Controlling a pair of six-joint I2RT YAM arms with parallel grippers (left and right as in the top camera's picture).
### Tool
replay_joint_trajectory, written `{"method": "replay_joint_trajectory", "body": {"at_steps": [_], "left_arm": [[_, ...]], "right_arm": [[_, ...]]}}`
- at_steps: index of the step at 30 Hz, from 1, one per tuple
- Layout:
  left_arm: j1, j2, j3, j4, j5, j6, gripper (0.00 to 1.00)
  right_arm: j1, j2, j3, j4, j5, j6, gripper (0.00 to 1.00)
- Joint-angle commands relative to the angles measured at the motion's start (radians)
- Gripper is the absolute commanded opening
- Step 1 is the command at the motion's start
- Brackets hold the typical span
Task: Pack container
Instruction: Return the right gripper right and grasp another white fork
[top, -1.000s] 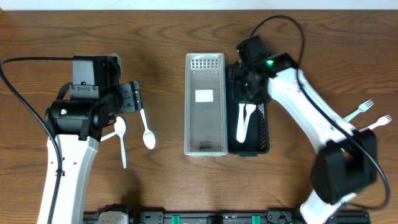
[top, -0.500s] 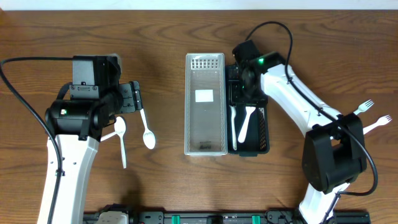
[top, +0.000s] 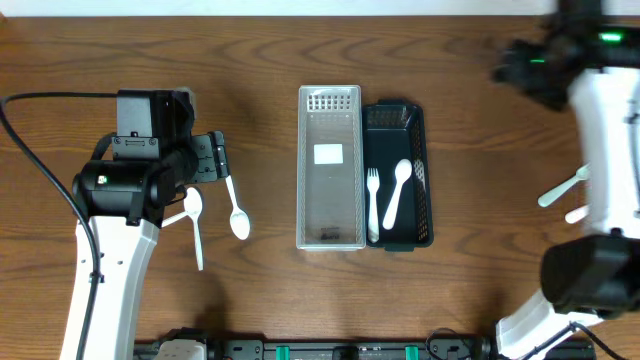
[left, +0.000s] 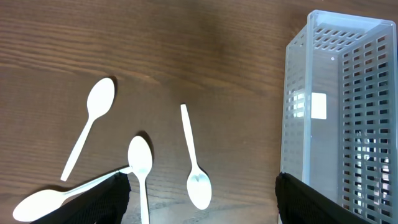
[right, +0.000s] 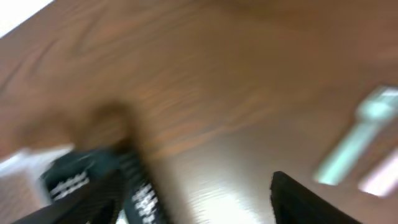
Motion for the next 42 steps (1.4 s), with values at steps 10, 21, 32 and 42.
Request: {"method": "replay_joint_trajectory", "body": {"at_steps": [10,21,32,42], "left_arm": [[-0.001,0.005,0.022,-0.002,0.006,0.002,0.77],[-0.001,0.005,0.022,-0.003,0.006,0.002,0.77],[-0.001,0.005,0.022,-0.003,0.006,0.002,0.78],[-0.001,0.005,0.022,-0.003,0.006,0.002,0.77]], "right_arm": [[-0.344,0.035,-0.248,0.105,0.013,-0.077,0.84],[-0.382,0.129,-0.484,0.312,0.013,-0.143,0.83],[-0.383,0.245,-0.484,0.388,0.009,-0.188,0.83],[-0.383,0.293,-0.484,0.422,0.009,-0.195,0.84]]}}
